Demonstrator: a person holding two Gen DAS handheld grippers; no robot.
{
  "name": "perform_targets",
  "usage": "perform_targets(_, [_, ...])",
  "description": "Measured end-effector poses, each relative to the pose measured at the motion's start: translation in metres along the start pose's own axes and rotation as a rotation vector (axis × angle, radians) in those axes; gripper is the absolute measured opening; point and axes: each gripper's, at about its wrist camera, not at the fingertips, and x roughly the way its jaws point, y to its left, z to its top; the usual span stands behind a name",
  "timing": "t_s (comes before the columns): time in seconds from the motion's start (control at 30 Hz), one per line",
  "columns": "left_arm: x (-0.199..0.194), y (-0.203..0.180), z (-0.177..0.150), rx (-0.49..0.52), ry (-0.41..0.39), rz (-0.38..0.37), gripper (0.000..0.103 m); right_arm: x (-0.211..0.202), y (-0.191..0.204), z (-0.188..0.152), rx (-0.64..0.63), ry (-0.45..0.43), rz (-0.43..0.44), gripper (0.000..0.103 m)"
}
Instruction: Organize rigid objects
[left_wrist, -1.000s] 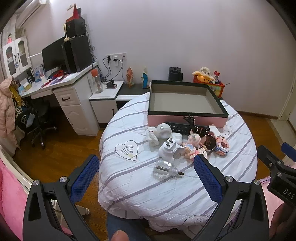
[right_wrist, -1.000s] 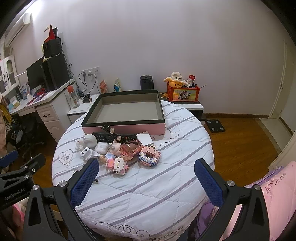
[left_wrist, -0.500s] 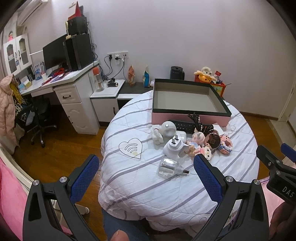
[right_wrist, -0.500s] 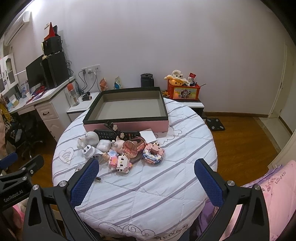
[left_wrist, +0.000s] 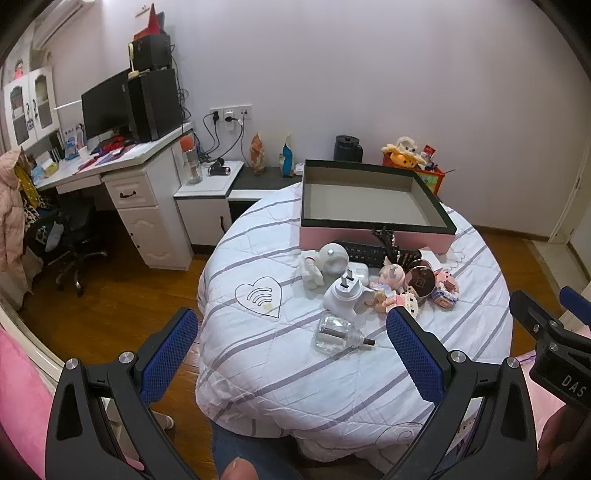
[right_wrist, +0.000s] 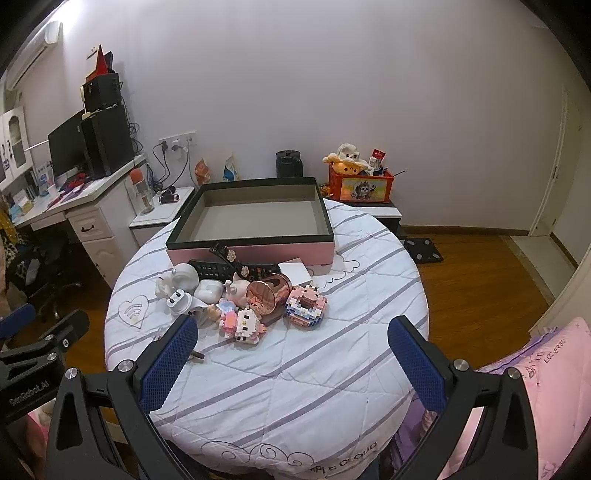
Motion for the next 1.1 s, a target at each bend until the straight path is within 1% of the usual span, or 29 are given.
perform_targets(0.33, [0.010, 0.001, -0.001, -0.002, 0.019, 0.003, 0.103, 0.006, 0.001, 0.000, -0.003, 0.015, -0.005, 0.103])
perform_targets(0.53, [0.024, -0.004, -0.006, 0.003, 0.042, -0.007, 0.103, 0.020, -0.007, -0.003, 0.007, 0.037, -0.010, 0.103])
perform_targets(0.7, [0.049, -0.011, -0.020, 0.035, 0.087, -0.027, 0.103, 0.038, -0.018, -0.009, 0.021, 0.072, -0.008, 0.103])
perform_targets(0.8, [0.066, -0.017, -0.027, 0.052, 0.125, -0.054, 0.103, 0.051, -0.022, -0.012, 0.024, 0.096, -0.008, 0.103])
perform_targets(0.93, [0.087, -0.022, -0.031, 0.044, 0.148, -0.083, 0.103, 0.067, -0.026, -0.015, 0.023, 0.126, -0.012, 0.103])
perform_targets(1.1, [0.119, -0.026, -0.029, 0.036, 0.184, -0.096, 0.103, 0.084, -0.034, -0.016, 0.035, 0.158, -0.021, 0.103])
